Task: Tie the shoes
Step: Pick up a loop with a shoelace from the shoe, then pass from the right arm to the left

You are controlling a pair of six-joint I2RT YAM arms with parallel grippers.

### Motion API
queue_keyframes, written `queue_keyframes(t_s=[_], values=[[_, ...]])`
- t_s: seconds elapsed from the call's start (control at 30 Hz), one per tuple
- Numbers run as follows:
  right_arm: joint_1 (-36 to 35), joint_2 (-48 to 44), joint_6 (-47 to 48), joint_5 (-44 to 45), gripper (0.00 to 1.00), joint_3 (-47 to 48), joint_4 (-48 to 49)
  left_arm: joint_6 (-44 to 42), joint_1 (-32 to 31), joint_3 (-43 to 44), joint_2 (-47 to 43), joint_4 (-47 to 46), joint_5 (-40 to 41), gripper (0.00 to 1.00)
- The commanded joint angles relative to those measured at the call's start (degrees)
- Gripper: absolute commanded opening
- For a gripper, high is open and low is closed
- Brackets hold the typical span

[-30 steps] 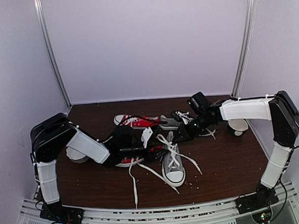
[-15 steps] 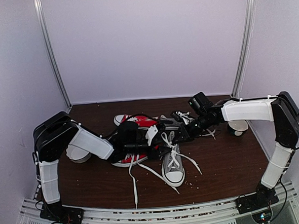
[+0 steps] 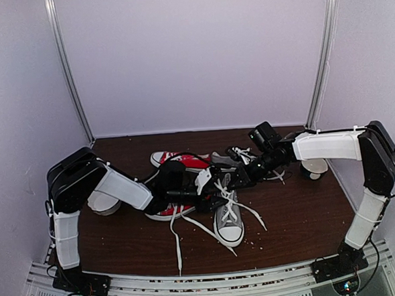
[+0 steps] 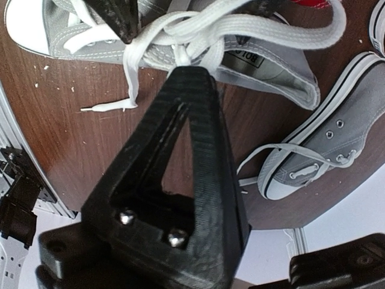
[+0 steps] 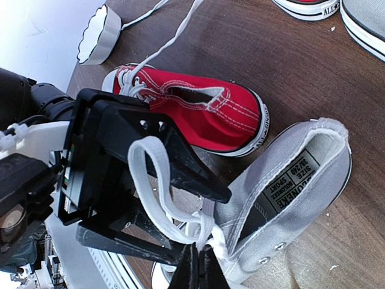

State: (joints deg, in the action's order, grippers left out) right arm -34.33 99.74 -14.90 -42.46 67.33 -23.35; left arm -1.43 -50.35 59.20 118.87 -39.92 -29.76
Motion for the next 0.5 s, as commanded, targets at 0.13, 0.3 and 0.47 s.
queue_keyframes(t_s=[0.13,0.3,0.47], values=[[-0.35,-1.79,0.40,-1.37,0.01,-0.39,1.18,-1.15,-0.10,2.03,1.17,0.60,3.54,0.43],[-0.35,-1.58,0.43,-1.62,0.01,-0.42,1.33,-1.07,-0.79,1.11,1.07,-2.62,3.79,0.41],[-0.30,-1.45,0.41,-1.67,0.01,-0.28,1.47,-0.10,-2.56,0.78,1.83,-6.20,8.48,0.40]])
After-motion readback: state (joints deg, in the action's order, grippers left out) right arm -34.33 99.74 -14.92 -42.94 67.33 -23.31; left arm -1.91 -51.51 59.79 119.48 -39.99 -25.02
